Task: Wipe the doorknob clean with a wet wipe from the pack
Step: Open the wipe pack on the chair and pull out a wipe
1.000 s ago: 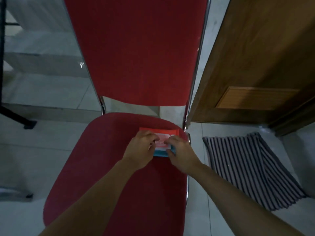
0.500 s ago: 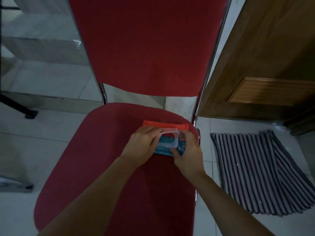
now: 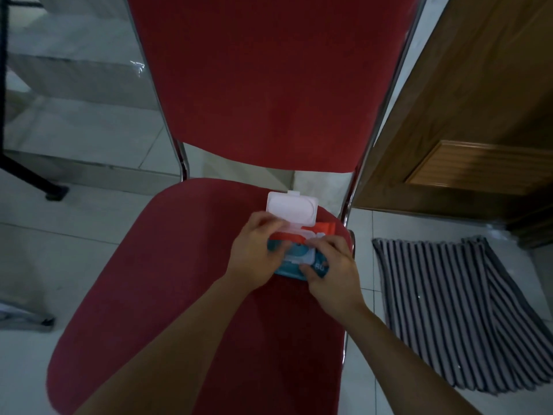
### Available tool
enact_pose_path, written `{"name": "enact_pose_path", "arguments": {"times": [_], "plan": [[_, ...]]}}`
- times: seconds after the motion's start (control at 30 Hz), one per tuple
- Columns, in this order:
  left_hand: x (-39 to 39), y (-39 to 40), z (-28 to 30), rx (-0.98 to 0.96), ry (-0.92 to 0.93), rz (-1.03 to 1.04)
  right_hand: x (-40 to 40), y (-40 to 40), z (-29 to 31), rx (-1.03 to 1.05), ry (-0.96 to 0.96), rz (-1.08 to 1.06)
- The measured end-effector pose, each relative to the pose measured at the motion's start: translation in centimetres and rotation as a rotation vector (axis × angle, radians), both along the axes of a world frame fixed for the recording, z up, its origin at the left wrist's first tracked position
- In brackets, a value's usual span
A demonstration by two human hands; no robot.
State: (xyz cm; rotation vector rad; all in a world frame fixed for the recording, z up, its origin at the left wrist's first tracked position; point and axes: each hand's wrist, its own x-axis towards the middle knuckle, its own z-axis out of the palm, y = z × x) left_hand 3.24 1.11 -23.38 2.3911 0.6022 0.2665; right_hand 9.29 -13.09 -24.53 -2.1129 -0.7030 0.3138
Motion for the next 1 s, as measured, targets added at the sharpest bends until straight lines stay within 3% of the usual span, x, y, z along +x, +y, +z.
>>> {"name": "enact_pose_path", "arguments": {"times": [0.07, 0.3, 0.43, 0.6, 0.67, 0.83, 1.0], "plan": [[0.0, -0.6, -0.2, 0.028, 0.040, -0.054, 0.0, 0.1, 0.0, 0.021, 0.008, -0.005], [1.1, -1.8, 0.2, 0.032, 0.038, 0.109, -0.2, 0.0, 0.1, 0.022, 0.043, -0.010], [1.1, -1.5, 0.4, 0.045, 0.091, 0.079, 0.0, 0.0, 0.5, 0.013, 0.058, -0.006], [1.0, 0.3, 0.9, -0.074, -0.025, 0.141, 0.3, -0.1, 0.9, -0.009, 0.070, 0.022], [0.6, 1.4, 1.1, -0.121, -0.037, 0.092, 0.3, -0.1, 1.0, -0.029, 0.074, 0.028], [-0.7, 2.8, 0.9, -0.002, 0.032, -0.104, 0.0, 0.4, 1.1, -0.091, 0.055, 0.027], [-0.9, 3.3, 0.7, -0.025, 0.069, -0.159, -0.5, 2.4, 1.8, -0.252, -0.174, 0.038]]}}
